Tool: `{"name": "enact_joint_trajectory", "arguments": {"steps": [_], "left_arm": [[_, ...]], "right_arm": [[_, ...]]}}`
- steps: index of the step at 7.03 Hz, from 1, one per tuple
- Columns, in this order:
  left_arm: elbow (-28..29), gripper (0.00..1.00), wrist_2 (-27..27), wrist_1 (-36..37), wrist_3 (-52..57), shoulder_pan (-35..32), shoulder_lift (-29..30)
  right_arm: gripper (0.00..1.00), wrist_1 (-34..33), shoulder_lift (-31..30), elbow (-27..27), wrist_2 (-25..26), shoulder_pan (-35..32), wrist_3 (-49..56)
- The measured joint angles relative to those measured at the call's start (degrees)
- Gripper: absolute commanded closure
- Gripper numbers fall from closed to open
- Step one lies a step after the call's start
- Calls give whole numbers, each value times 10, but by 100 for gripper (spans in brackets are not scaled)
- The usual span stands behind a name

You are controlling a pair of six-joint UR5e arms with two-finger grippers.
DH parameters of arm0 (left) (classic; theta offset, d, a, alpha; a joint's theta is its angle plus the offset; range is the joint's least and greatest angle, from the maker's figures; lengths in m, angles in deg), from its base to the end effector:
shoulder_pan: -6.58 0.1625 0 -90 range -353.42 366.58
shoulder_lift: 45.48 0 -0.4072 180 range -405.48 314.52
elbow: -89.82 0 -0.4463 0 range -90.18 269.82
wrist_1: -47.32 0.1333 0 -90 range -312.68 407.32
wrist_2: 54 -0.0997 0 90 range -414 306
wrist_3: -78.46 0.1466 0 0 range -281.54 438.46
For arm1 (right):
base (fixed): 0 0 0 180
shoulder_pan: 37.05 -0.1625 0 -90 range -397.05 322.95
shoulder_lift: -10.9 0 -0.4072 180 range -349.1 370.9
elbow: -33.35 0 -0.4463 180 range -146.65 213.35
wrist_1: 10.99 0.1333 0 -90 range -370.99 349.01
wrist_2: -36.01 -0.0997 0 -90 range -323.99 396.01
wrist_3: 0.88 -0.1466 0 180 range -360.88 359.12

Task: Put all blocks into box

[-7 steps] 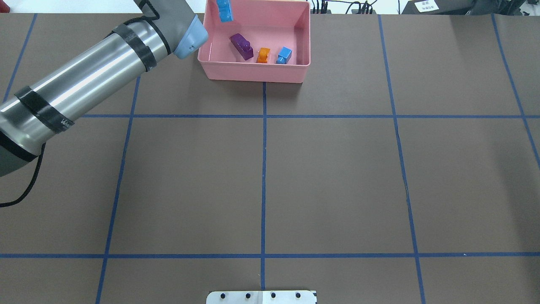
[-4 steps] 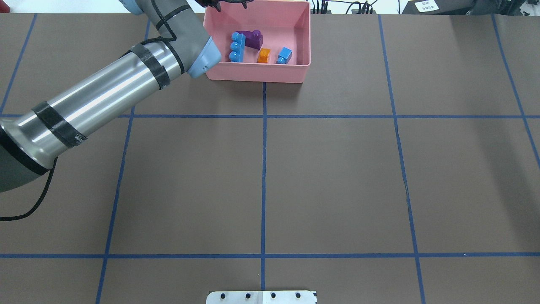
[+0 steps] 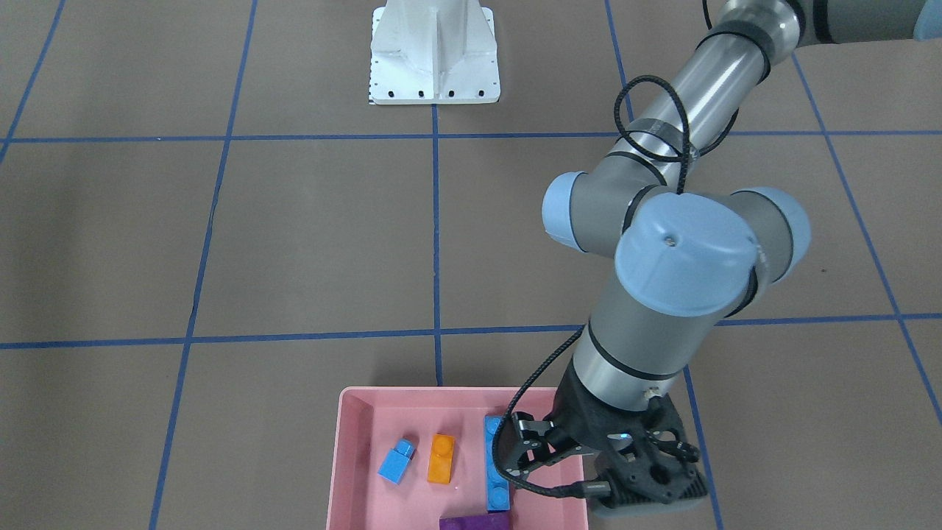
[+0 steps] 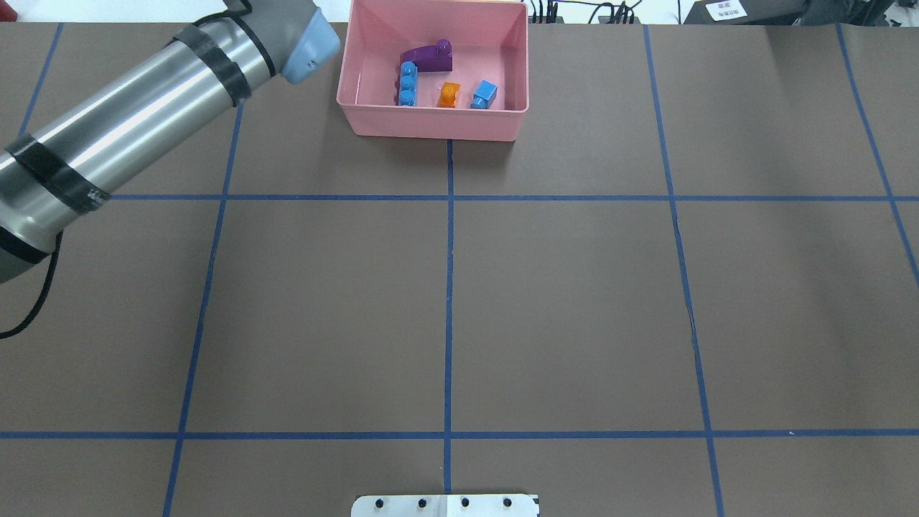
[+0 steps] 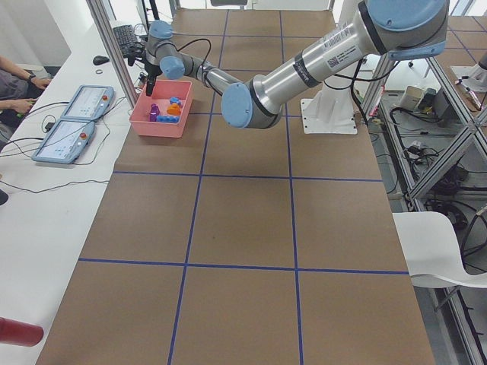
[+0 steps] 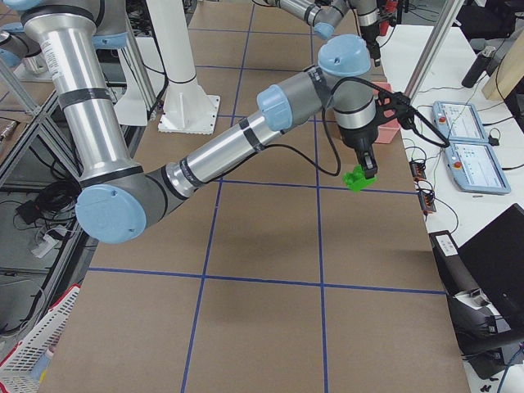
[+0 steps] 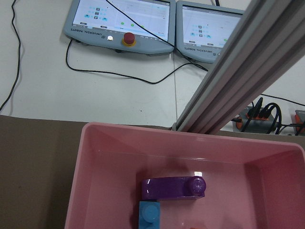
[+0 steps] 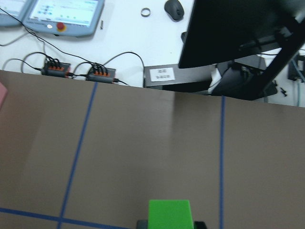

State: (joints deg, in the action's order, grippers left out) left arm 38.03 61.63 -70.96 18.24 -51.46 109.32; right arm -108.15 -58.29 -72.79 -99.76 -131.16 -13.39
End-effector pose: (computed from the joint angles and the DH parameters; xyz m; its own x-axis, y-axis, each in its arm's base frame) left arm 0.4346 -0.8286 0.1306 0.5513 -0.0376 -0.8335 0.3501 0.9172 0.1902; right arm 0.0740 -0.6350 0.3141 0.6907 -0.1103 0.7147 -0.2170 0.9112 0.3503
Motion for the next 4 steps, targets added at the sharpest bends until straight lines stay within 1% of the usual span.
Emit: {"name": "enact_joint_trajectory", "arguments": {"steps": [1, 2, 3, 4], "left_arm": [[-16, 0, 26, 13, 2, -18, -20], [-46, 0, 36, 34, 17, -36, -51], [-80, 0, 37, 60, 51, -50, -85], [-104, 0, 35, 80, 85, -62, -117]], "right_arm": [[100, 1, 41, -2, -30, 37, -79], [100, 4, 88, -2, -44, 95, -158], [100, 8, 137, 10, -35, 158, -221], [100, 24, 186, 39, -10, 210, -256]]}}
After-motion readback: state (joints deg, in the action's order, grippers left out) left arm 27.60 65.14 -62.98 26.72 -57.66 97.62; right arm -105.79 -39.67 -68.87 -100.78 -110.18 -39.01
